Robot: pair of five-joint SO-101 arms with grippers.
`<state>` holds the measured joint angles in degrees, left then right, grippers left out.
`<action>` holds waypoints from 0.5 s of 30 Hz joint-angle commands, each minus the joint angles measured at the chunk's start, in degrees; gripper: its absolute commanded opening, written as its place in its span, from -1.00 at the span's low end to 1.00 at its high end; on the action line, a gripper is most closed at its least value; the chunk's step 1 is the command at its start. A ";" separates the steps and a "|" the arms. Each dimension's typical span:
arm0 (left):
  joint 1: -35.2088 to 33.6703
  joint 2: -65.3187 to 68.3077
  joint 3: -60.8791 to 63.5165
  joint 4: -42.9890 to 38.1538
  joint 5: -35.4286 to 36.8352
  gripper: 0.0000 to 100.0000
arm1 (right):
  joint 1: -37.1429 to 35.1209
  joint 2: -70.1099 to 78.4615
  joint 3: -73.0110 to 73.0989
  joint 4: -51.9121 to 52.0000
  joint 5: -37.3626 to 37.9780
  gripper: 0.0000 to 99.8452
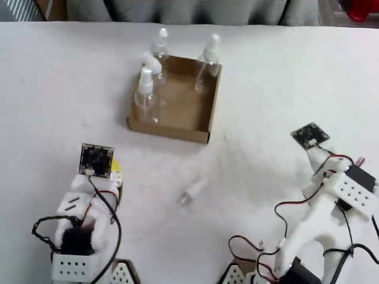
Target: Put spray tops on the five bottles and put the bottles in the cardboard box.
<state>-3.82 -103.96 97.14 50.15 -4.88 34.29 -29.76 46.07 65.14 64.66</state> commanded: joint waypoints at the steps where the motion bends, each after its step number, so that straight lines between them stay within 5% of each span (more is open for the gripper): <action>1: -0.40 -0.66 -0.18 0.18 -0.62 -0.96 | -1.36 -0.31 -0.62 -2.24 -1.67 -0.46; 15: -0.48 -0.66 -0.18 0.18 -0.62 -0.96 | -2.07 11.47 -0.88 -11.12 1.85 -0.46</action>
<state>-3.82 -103.96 97.14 50.15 -4.88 32.44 -19.47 48.35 54.15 66.07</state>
